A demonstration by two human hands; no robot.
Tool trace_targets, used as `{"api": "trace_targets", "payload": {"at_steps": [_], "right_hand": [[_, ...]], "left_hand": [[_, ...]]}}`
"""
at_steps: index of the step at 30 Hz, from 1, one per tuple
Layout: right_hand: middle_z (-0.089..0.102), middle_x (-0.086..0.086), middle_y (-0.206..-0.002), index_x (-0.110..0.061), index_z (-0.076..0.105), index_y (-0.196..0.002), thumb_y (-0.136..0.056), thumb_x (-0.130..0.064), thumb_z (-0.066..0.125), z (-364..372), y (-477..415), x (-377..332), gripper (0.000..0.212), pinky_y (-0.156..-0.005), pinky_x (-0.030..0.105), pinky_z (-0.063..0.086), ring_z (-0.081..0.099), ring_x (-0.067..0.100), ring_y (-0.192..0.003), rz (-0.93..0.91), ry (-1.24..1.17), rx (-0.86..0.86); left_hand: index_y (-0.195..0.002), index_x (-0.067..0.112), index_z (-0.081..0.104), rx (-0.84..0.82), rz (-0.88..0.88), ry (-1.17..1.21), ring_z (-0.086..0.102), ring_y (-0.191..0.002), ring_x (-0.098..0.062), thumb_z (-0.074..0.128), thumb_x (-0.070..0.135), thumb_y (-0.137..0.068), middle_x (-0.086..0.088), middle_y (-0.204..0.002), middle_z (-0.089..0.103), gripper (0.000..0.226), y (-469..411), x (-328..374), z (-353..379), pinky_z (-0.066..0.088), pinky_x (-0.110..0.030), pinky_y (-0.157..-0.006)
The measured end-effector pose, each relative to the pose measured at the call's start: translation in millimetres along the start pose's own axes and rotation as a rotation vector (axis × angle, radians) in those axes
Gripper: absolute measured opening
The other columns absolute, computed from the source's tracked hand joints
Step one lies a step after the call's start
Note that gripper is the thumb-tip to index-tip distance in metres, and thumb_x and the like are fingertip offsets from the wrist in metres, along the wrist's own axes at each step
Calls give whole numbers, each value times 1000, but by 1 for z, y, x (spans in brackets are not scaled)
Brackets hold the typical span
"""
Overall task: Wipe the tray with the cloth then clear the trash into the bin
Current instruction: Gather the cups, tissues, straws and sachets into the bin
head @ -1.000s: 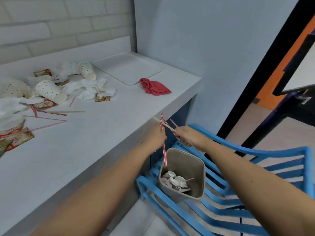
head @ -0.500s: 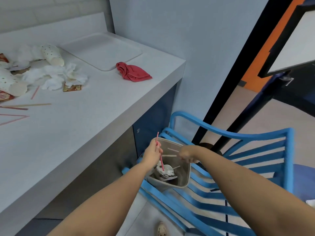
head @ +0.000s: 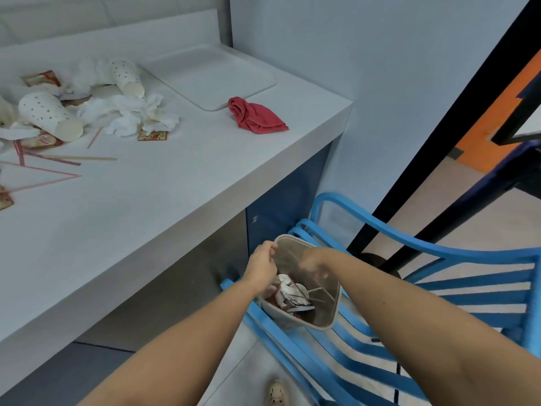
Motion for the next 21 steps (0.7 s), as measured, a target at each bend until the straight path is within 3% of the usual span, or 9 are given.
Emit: {"api": "trace_targets", "payload": {"at_steps": [2, 4, 6, 7, 9, 11, 14, 19, 21], "right_hand": [[50, 7, -91, -4, 56, -112, -95, -9, 43, -3, 6, -10, 22, -66, 24, 48, 50, 19, -72, -23, 43, -9], [50, 14, -116, -1, 43, -136, -99, -9, 41, -4, 9, -23, 38, -94, 31, 48, 54, 25, -102, -48, 64, -64], [51, 20, -133, 3, 39, -139, -100, -14, 41, -7, 9, -39, 42, -91, 35, 51, 58, 31, -113, -64, 93, -110], [52, 22, -133, 3, 40, -138, -100, -16, 41, -9, 8, -47, 42, -80, 35, 55, 63, 31, -102, -70, 105, -125], [56, 25, -127, 1, 43, -135, -99, -14, 42, -16, 7, -70, 40, -64, 32, 55, 66, 25, -74, -100, 127, -158], [63, 21, -114, -1, 43, -134, -99, -20, 45, -29, 14, -96, 40, -53, 27, 54, 65, 21, -61, -138, 160, -151], [68, 9, -77, -9, 45, -131, -97, -26, 49, -47, 40, -145, 39, -43, 19, 42, 59, 11, -46, -252, 278, -129], [51, 4, -59, -17, 57, -90, -91, -19, 53, -55, 94, -237, 5, -47, 23, 28, 31, 13, -45, -497, 404, -5], [45, 4, -59, -15, 56, -81, -90, -17, 53, -46, 112, -273, 10, -48, 23, 28, 30, 15, -48, -586, 430, 49]], "left_hand": [[-122, 11, 51, 48, 46, 0, 49, -102, -10, 40, -2, -94, -4, -121, 52, 33, 1, 9, -12, 42, -19, -90], [-117, 7, 53, 123, 118, 0, 50, -99, -11, 40, -4, -93, -7, -115, 54, 30, 6, 20, -29, 40, -16, -86], [-113, 3, 55, 207, 204, 10, 51, -97, -12, 40, -6, -91, -9, -111, 56, 28, 14, 30, -49, 38, -11, -82], [-110, 2, 56, 246, 244, 19, 51, -96, -11, 40, -6, -91, -8, -108, 56, 27, 19, 35, -59, 37, -9, -80], [-108, 4, 57, 319, 319, 31, 52, -91, -9, 44, -2, -91, -5, -102, 57, 22, 29, 45, -80, 38, -5, -75], [-105, 6, 57, 395, 394, 36, 53, -86, -10, 47, 7, -92, 0, -94, 56, 17, 40, 56, -104, 38, -6, -72], [-98, 6, 57, 564, 458, 30, 49, -79, -10, 48, 17, -89, 4, -87, 52, 16, 59, 67, -152, 36, -7, -70], [-96, 6, 57, 842, 425, -63, 43, -88, -10, 49, 18, -87, 4, -92, 49, 17, 96, 59, -233, 31, -5, -78], [-99, 6, 57, 914, 368, -93, 39, -93, -10, 47, 20, -88, 3, -98, 48, 20, 109, 44, -262, 29, -5, -79]]}}
Point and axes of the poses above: each hand's wrist, its own y-axis away from the middle knuckle, its own z-axis out of the palm, x = y × z, the point moved 9 cm from there along -y, towards the middle knuckle
